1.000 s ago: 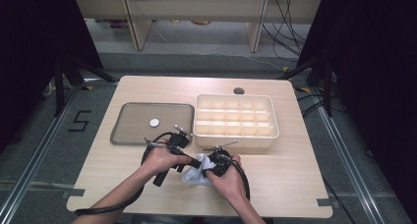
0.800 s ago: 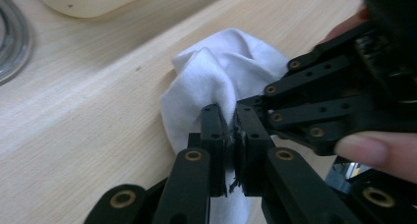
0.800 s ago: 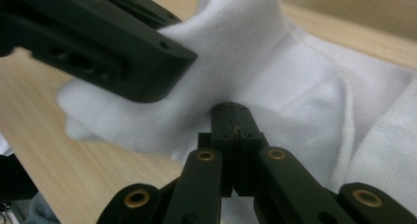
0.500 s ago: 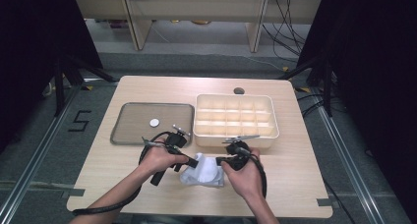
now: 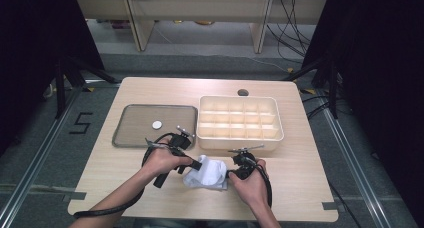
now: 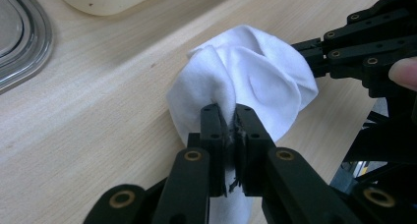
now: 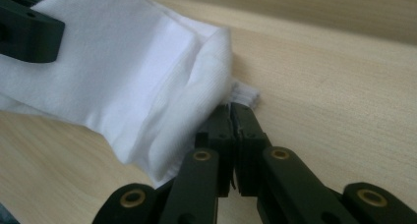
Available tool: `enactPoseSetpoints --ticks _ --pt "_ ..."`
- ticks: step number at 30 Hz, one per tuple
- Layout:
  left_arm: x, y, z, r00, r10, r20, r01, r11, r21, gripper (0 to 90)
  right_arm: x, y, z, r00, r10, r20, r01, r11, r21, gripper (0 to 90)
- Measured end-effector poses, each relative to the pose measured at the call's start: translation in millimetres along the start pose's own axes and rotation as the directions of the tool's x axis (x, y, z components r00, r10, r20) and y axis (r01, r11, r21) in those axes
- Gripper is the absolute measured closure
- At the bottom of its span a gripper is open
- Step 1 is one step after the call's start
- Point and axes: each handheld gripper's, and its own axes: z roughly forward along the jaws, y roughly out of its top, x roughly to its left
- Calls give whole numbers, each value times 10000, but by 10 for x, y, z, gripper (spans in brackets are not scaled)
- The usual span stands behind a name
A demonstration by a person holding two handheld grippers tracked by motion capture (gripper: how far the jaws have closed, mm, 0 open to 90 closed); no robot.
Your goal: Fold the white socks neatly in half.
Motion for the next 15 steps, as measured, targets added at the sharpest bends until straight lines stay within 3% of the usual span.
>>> enactPoseSetpoints --ticks 1,3,6,7,10,11,15 --pt "-6 1 4 10000 -26 0 26 10000 -14 835 21 7 -9 9996 238 -143 -236 9996 151 882" --pt "-18 3 13 10000 13 2 -13 10000 -19 835 13 5 17 10000 -12 31 11 10000 68 882" --pt "-30 11 18 10000 14 18 -14 10000 -75 834 51 10 15 9995 264 158 -269 9991 326 883" --pt "-33 15 16 10000 25 -13 -25 10000 -44 834 39 14 29 9999 -8 160 5 9998 174 884" --pt "-39 21 18 10000 24 31 -23 10000 -93 834 78 19 30 9995 207 238 -215 9992 346 885" --pt "-42 22 17 10000 25 30 -25 10000 -91 834 54 21 44 9996 -163 222 160 9998 151 885" --pt "-59 35 13 10000 58 53 -57 9999 -91 834 66 21 54 9996 -136 263 132 9998 133 887"
